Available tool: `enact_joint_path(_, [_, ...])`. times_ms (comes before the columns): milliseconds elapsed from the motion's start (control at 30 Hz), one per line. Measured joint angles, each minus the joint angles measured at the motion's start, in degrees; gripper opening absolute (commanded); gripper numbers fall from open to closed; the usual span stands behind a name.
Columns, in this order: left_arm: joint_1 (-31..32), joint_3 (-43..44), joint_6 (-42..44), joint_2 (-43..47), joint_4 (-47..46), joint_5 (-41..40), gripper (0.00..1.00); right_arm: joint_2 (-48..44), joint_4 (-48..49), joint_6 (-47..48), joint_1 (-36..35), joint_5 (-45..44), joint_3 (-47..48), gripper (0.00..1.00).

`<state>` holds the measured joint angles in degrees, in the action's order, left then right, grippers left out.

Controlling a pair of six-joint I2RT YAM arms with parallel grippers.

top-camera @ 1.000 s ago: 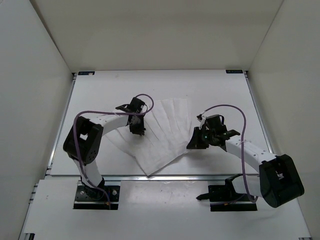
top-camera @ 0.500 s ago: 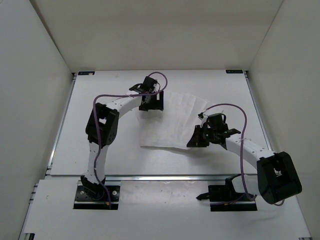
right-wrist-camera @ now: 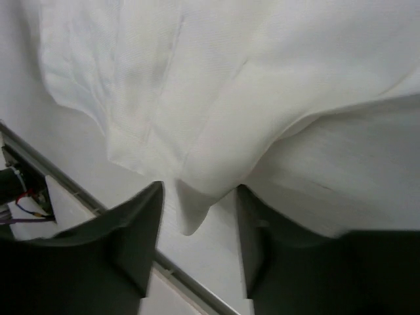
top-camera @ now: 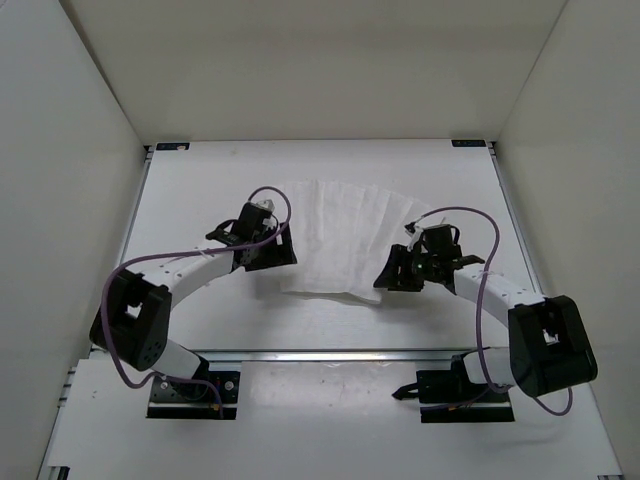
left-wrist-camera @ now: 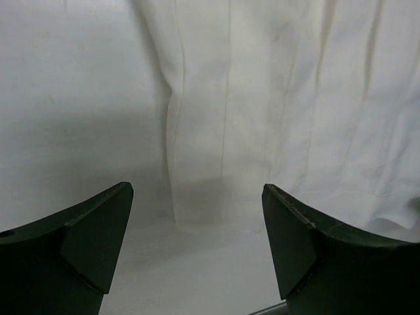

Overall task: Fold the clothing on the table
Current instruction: Fold the skirt

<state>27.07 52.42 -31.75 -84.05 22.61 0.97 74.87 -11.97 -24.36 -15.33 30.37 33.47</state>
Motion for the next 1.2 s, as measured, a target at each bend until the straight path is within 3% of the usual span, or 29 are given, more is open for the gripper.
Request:
enact_joint_path(133, [0.87, -4.00, -2.21, -2.36, -1.01, 1.84, 0.82, -1.55, 0.04, -0.07, 1.60, -1.36, -0.81, 0.66])
enact_joint_path(200, [0.74, -4.85, -3.10, -2.64, -2.08, 2.54, 0.79, -3.23, 0.70, -0.24, 1.88, -1.79, -2.14, 0.68])
enact_joint_path(500, [0.57, -10.80, -8.24, -2.40, -8.96, 5.64, 0.67, 0.07, 3.65, -2.03, -0.57, -1.38, -4.20, 0.62])
enact_joint_path(667, [0.94, -12.13, -10.21, -2.56, -12.02, 6.97, 0.61, 2.69, 6.45, -2.47, -1.42, -0.72, -3.65, 0.52])
enact_joint_path(733, [1.11, -12.24, -10.67, -2.86, -12.68, 7.37, 0.61, 3.69, 6.84, -2.56, -1.38, -0.81, -3.21, 0.39])
enact_joint_path(767, [1.22, -12.24, -10.78, -3.02, -12.98, 7.52, 0.60, 4.35, 6.91, -2.56, -1.38, -1.05, -2.97, 0.37])
enact_joint_path(833, [1.36, -12.24, -11.15, -3.37, -13.66, 7.80, 0.55, 5.53, 7.21, -2.58, -1.38, -1.09, -2.64, 0.21])
enact_joint_path(933, [1.36, -12.33, -11.56, -4.02, -14.38, 8.39, 0.45, 6.69, 7.39, -2.62, -1.33, -1.44, -2.67, 0.05])
enact_joint_path(1000, [1.33, -12.33, -11.54, -4.50, -14.49, 8.74, 0.30, 7.21, 7.50, -2.80, -0.98, -1.44, -2.64, 0.00])
enact_joint_path(1033, [1.33, -12.33, -11.58, -4.76, -14.47, 8.81, 0.26, 7.34, 7.52, -2.84, -0.81, -1.42, -2.64, 0.00])
enact_joint_path(1100, [1.29, -12.37, -11.78, -5.11, -14.49, 9.01, 0.07, 7.37, 7.48, -2.86, -0.63, -1.38, -2.62, 0.00])
enact_joint_path(1200, [1.27, -12.41, -11.63, -5.46, -14.95, 9.79, 0.00, 7.45, 7.43, -2.82, -0.28, -1.16, -2.49, 0.00])
